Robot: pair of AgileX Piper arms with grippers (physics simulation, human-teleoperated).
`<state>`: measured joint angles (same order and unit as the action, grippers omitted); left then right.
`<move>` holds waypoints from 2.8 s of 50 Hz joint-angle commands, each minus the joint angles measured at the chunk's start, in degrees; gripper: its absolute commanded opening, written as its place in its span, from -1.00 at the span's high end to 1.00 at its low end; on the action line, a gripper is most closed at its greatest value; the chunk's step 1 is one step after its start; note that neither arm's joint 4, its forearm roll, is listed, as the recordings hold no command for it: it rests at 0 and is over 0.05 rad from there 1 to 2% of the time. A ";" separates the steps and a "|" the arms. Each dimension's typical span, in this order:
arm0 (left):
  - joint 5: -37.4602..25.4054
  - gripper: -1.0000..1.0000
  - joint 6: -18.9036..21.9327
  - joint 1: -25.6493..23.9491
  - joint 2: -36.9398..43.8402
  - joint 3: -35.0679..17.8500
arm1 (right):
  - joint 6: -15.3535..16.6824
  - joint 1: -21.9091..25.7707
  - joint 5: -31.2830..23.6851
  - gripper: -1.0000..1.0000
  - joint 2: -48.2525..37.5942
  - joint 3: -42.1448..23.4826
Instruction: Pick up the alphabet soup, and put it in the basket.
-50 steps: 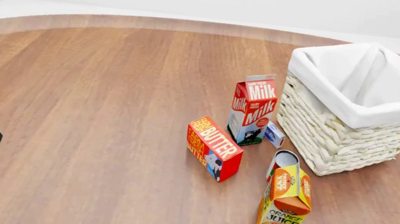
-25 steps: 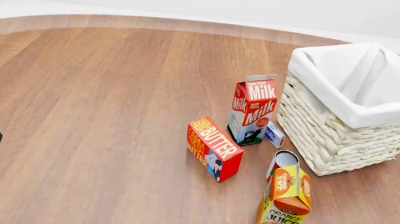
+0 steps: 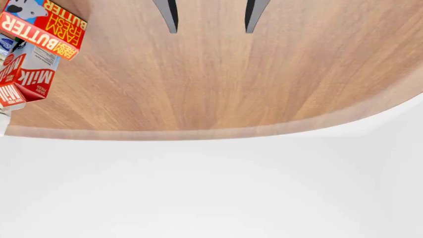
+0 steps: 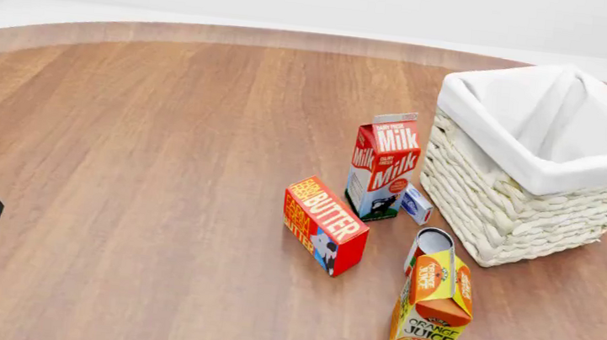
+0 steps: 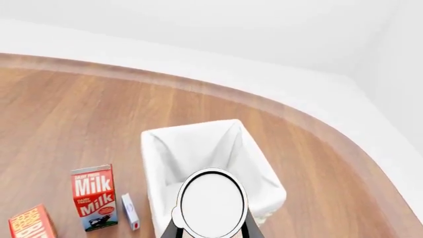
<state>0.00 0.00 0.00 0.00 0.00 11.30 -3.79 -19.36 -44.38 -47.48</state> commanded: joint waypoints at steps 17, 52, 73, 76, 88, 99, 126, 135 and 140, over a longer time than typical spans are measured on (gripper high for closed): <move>0.00 -1.00 0.00 0.00 0.00 0.00 | -0.90 -0.77 1.35 1.00 -8.16 -5.08; 0.00 -1.00 0.00 0.00 0.00 0.00 | 0.16 -1.27 1.89 1.00 -17.33 -11.12; 0.00 -1.00 0.00 0.00 0.00 0.00 | 1.46 -1.16 1.83 1.00 -23.80 -14.76; 0.00 -1.00 0.00 0.00 0.00 0.00 | 1.52 -1.11 1.73 1.00 -24.85 -15.28; 0.00 -1.00 0.00 0.00 0.00 0.00 | 2.29 -1.35 0.97 1.00 -28.41 -17.96; 0.00 -1.00 0.00 0.00 0.00 0.00 | 2.53 -1.07 0.65 1.00 -31.04 -19.70; 0.00 -1.00 0.00 0.00 0.00 0.00 | 3.02 -0.39 -2.47 1.00 -36.82 -23.23; 0.00 -1.00 0.00 0.00 0.00 0.00 | 2.80 -0.38 -2.77 1.00 -38.78 -24.00; 0.00 -1.00 0.00 0.00 0.00 0.00 | 3.20 -0.41 -3.44 1.00 -39.39 -24.73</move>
<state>0.00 0.00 0.00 0.00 0.00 15.48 -4.26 -22.15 -82.37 -70.60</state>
